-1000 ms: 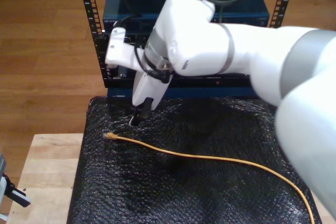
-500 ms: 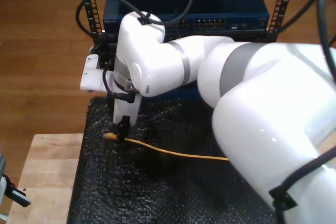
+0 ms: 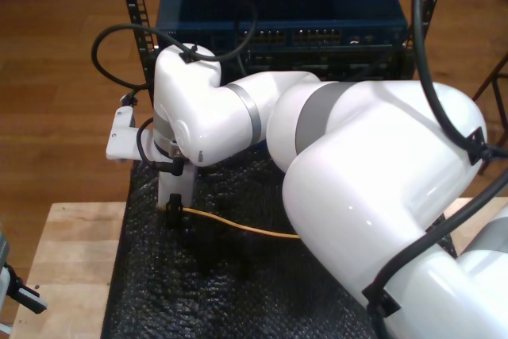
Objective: Grab the cable and plug it in
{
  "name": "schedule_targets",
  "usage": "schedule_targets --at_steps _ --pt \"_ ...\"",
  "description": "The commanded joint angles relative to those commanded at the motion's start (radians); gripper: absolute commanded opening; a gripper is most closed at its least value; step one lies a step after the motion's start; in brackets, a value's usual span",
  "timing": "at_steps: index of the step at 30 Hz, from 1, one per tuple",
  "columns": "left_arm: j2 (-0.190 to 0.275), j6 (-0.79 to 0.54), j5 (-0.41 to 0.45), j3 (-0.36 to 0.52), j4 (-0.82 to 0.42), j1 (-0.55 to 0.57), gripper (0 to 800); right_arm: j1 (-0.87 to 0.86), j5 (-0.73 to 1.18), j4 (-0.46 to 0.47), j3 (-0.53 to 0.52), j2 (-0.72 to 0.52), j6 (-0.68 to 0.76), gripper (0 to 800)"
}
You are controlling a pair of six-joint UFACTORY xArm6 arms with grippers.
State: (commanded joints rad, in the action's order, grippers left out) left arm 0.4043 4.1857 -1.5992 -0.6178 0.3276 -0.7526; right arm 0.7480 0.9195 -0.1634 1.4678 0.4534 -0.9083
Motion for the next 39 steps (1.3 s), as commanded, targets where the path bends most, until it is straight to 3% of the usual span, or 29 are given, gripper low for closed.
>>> schedule_targets --at_steps 5,18,27,34,39 --pt "0.0 -0.002 -0.002 0.0 0.0 0.0 800 0.014 0.002 0.008 0.006 0.02 0.002 447" --pt "0.0 -0.002 -0.003 0.0 0.0 0.0 800 0.025 0.002 0.009 0.031 0.078 0.0 392" --pt "0.0 -0.003 -0.005 0.0 0.0 0.0 800 0.026 0.0 0.034 0.043 0.087 0.002 181" --pt "0.0 -0.003 -0.005 0.0 0.0 0.0 800 0.026 0.0 0.049 0.061 0.083 0.003 132" --pt "0.002 -0.003 -0.005 0.0 0.0 0.0 800 0.028 -0.023 0.075 0.063 0.081 0.006 51"
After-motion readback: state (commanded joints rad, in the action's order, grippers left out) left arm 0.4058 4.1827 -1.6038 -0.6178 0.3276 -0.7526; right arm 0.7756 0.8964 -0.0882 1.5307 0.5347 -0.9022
